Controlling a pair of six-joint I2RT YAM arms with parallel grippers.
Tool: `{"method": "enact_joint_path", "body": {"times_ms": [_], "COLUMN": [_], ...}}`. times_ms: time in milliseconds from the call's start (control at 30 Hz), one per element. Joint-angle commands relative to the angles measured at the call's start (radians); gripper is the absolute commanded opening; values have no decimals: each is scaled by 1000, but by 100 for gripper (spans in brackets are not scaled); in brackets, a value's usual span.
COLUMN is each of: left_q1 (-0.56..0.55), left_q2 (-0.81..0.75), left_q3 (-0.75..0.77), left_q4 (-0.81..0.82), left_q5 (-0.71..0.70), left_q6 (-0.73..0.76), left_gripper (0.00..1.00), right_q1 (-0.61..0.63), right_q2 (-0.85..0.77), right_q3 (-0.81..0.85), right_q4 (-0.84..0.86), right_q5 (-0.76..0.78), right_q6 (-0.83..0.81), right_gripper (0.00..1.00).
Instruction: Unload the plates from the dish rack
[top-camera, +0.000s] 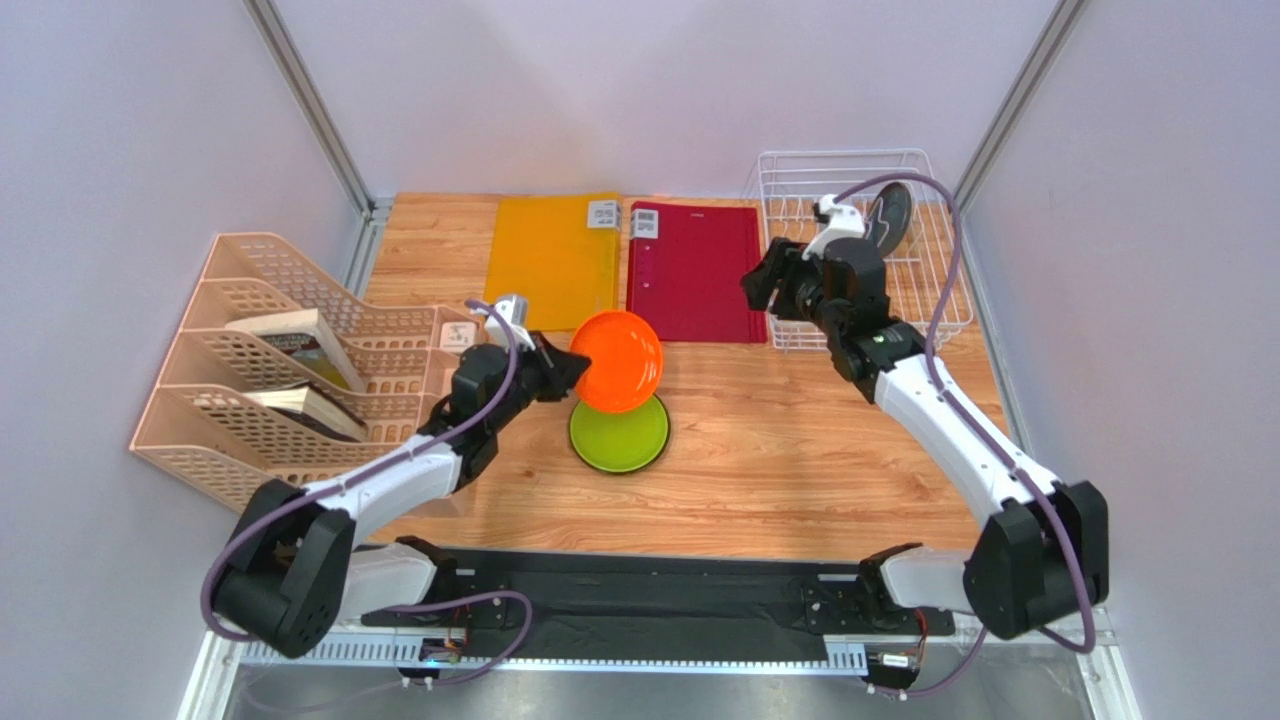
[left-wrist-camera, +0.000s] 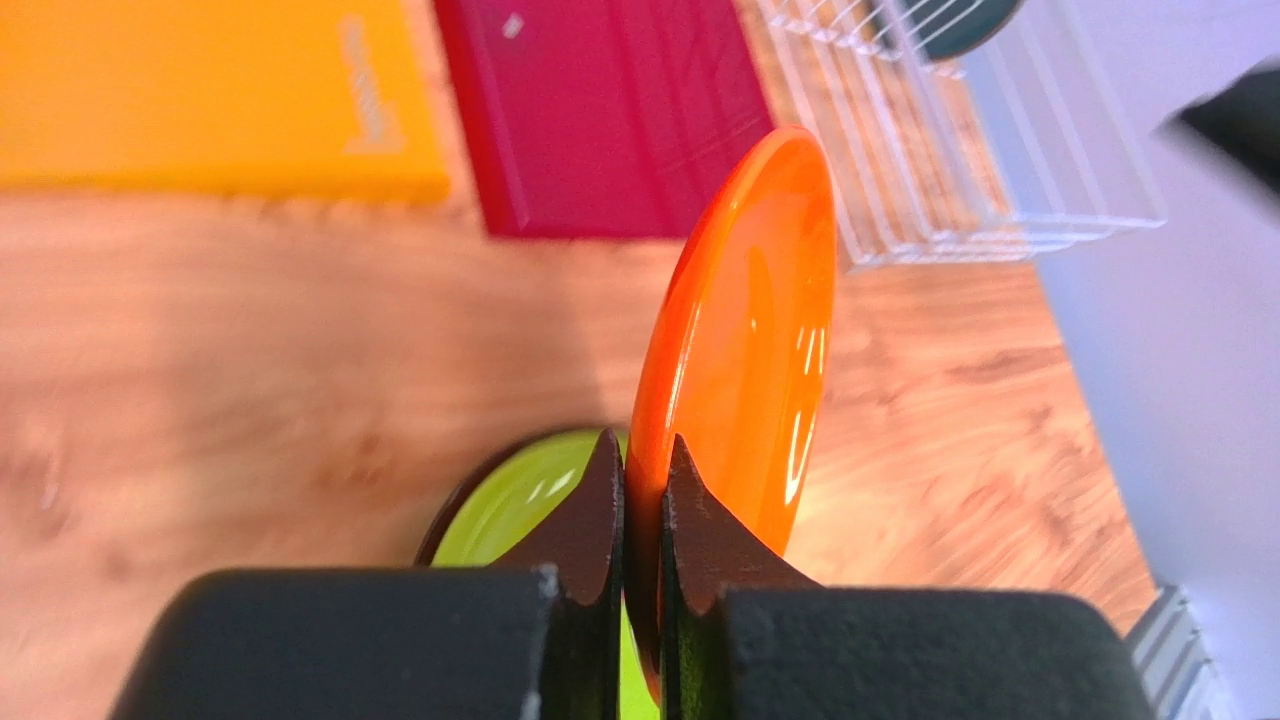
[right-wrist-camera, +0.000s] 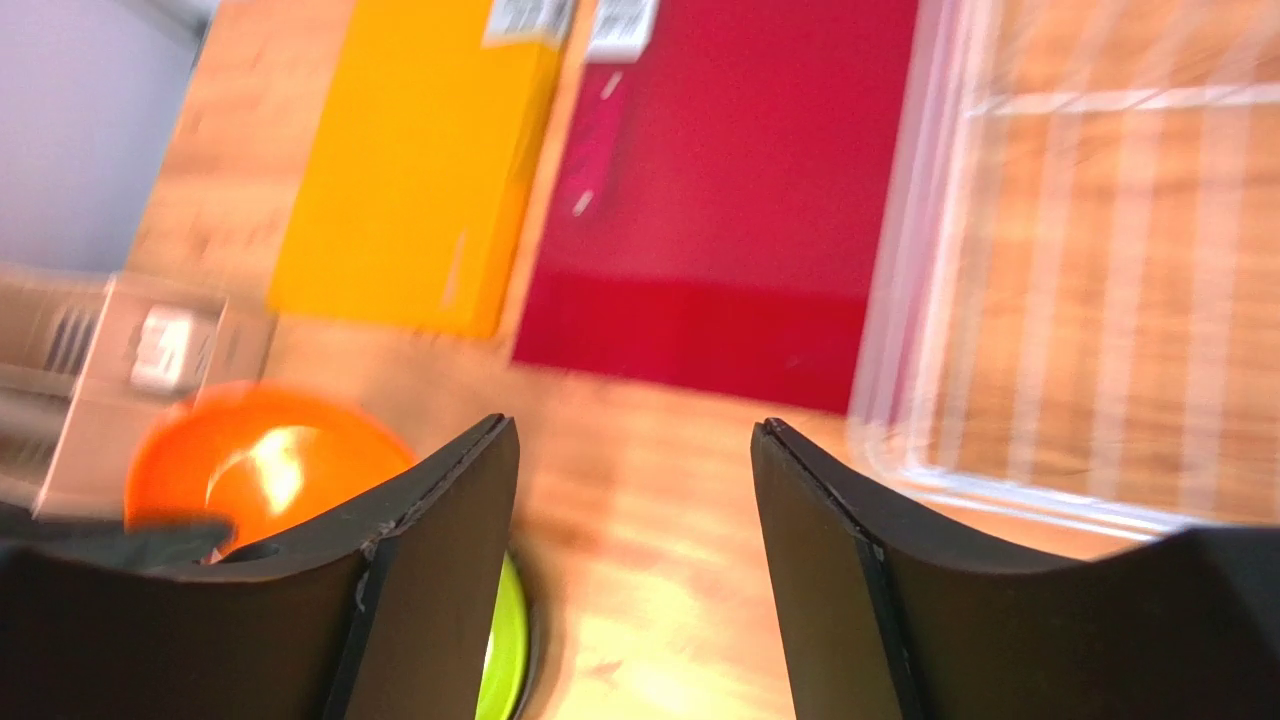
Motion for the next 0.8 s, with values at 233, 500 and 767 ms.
{"method": "enact_joint_path", "body": {"times_ms": [233, 500, 767], "left_q1": [0, 0, -2], "left_q2": [-135, -66, -24], "left_q3": [-182, -176, -199], "left_q4": [-158, -144, -126], "left_q5": [3, 64, 84], "left_q6": [-48, -59, -40], "left_gripper": [0, 15, 65], "right_q1": [-76, -153, -253], "right_q2": [-105, 13, 183], "right_q3": [85, 219, 341], "right_q4": [-19, -38, -51], "right_q5": [315, 374, 433], "right_q6": [-88, -122, -137], "right_gripper": [63, 63, 63]}}
